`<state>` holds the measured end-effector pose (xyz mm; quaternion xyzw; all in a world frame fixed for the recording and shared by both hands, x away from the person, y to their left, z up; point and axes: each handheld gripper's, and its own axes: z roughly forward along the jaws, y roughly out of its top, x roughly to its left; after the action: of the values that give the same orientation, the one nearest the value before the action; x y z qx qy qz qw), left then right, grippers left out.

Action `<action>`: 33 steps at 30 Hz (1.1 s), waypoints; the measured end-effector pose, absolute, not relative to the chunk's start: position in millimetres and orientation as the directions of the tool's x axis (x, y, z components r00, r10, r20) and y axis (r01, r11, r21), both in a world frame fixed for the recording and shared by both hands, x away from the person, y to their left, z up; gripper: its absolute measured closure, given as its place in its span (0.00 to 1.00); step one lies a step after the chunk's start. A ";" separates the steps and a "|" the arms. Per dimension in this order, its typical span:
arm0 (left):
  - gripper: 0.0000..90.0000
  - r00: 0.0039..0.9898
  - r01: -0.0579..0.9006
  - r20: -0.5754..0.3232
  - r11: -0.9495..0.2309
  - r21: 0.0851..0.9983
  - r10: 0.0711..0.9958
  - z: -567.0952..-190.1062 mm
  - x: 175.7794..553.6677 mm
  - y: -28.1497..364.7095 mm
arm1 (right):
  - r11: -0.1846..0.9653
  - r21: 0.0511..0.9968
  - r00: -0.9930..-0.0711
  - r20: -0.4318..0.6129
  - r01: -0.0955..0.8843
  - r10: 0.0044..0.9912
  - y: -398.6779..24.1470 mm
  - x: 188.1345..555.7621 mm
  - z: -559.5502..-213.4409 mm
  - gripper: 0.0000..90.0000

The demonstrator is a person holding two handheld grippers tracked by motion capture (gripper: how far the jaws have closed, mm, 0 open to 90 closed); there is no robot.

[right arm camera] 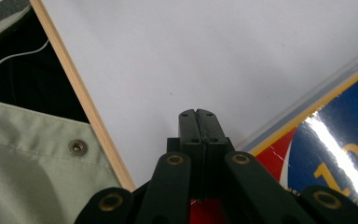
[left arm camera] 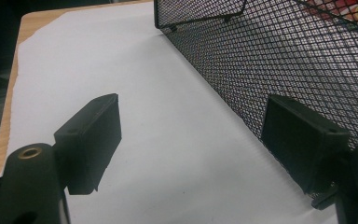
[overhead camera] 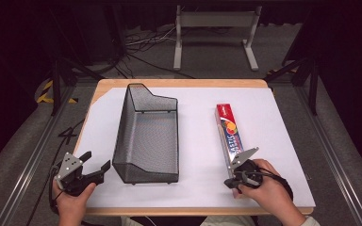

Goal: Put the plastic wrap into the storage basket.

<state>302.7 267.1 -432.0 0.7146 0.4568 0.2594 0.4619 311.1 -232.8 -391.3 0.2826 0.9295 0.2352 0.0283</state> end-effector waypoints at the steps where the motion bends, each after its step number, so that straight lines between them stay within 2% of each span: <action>1: 0.23 0.448 0.413 -0.052 -0.156 0.897 0.892 -432.0 302.9 267.0 | 0.727 0.449 -0.832 0.074 0.520 0.549 -236.7 310.8 -391.1 1.00; 16: 0.23 0.450 0.414 -0.055 -0.154 0.897 0.891 -432.3 304.4 265.7 | 0.620 0.461 -0.716 0.047 0.634 0.697 -295.2 314.2 -386.8 1.00; 20: 0.23 0.453 0.415 -0.051 -0.160 0.896 0.890 -432.4 304.8 265.6 | 0.607 0.481 -0.715 0.061 0.633 0.697 -295.1 312.8 -384.8 1.00; 21: 0.23 0.453 0.415 -0.051 -0.159 0.896 0.890 -432.4 304.7 265.5 | 0.588 0.513 -0.722 0.094 0.626 0.686 -292.9 311.5 -381.7 1.00; 23: 0.23 0.451 0.415 -0.055 -0.155 0.896 0.891 -432.4 304.3 265.4 | 0.579 0.541 -0.728 0.091 0.609 0.680 -290.2 310.2 -377.7 1.00; 24: 0.23 0.451 0.414 -0.053 -0.156 0.897 0.891 -432.4 304.3 265.7 | 0.573 0.558 -0.731 0.092 0.600 0.676 -289.8 309.7 -375.8 0.98; 25: 0.23 0.450 0.415 -0.055 -0.154 0.897 0.891 -432.5 304.4 265.9 | 0.554 0.579 -0.729 0.104 0.597 0.677 -289.5 309.1 -374.2 0.91; 27: 0.23 0.449 0.416 -0.058 -0.151 0.897 0.892 -432.4 304.6 266.2 | 0.522 0.621 -0.726 0.114 0.585 0.678 -290.0 307.9 -371.2 0.88; 29: 0.23 0.449 0.414 -0.059 -0.149 0.898 0.892 -432.4 305.0 265.9 | 0.479 0.672 -0.721 0.119 0.565 0.683 -291.2 306.0 -368.1 0.80; 31: 0.23 0.452 0.414 -0.056 -0.153 0.897 0.890 -432.5 305.3 265.5 | 0.452 0.707 -0.722 0.120 0.544 0.681 -291.9 303.8 -365.1 0.76; 33: 0.23 0.453 0.413 -0.055 -0.155 0.898 0.890 -432.5 305.3 265.2 | 0.414 0.763 -0.723 0.100 0.497 0.683 -292.6 301.7 -361.7 0.64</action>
<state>305.3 265.2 -432.5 0.7151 0.4552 0.2570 0.4640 301.7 -292.6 -361.7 0.3541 0.8331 0.4094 0.1139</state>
